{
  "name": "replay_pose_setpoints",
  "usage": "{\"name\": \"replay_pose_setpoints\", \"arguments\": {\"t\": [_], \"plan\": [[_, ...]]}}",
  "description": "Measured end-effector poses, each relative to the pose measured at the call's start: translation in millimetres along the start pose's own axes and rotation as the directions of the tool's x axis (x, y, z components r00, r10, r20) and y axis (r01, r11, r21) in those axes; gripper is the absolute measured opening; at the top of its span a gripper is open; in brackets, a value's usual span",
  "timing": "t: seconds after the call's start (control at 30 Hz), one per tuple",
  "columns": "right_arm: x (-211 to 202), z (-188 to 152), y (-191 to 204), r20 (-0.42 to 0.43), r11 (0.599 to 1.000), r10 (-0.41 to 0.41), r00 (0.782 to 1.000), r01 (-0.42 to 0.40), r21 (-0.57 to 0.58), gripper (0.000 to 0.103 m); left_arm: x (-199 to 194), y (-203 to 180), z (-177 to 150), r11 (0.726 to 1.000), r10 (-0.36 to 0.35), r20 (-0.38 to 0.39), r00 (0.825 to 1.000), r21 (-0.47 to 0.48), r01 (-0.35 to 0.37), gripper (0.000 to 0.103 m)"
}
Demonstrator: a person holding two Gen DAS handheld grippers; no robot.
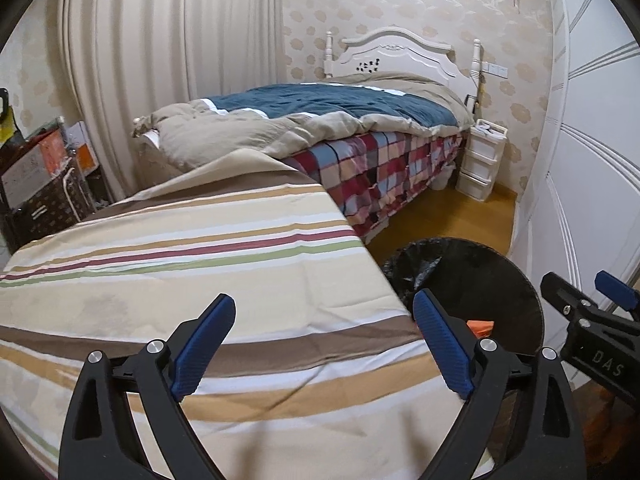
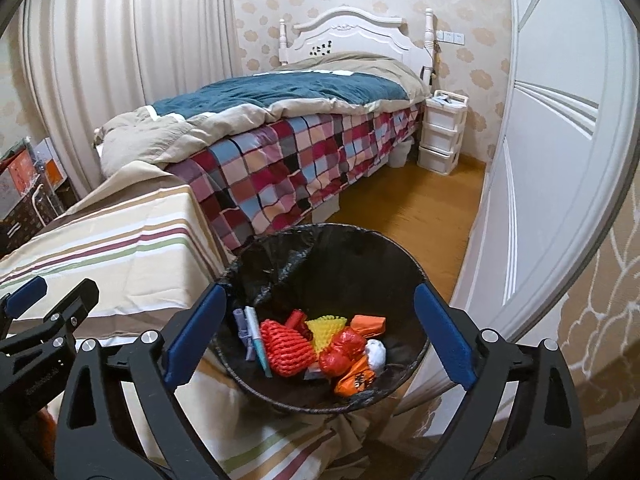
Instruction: Collect trash
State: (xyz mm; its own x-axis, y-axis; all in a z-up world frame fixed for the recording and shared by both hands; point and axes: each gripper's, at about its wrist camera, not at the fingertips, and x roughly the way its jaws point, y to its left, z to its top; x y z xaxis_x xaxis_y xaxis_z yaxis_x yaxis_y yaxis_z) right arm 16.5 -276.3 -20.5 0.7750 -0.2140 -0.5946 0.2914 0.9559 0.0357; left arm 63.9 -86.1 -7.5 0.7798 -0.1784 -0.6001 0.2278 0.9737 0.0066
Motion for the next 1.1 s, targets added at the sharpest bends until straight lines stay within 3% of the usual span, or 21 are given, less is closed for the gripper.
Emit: {"name": "replay_pose_setpoints", "arguments": {"t": [0.57,1.1], "plan": [[-44.8,-12.4,22.0,0.049,0.998,0.043,0.998,-0.041,-0.051,0.094,-49.8,34.5,-11.7,0.998,0.042,0.045,0.998,-0.057,-0.039,0.092],[-58.1,-12.5,28.7,0.069,0.996,0.056,0.996,-0.052,-0.067,0.094,-56.2,39.1,-13.1,0.997,0.048,0.063,0.997,-0.062,-0.044,0.092]]}}
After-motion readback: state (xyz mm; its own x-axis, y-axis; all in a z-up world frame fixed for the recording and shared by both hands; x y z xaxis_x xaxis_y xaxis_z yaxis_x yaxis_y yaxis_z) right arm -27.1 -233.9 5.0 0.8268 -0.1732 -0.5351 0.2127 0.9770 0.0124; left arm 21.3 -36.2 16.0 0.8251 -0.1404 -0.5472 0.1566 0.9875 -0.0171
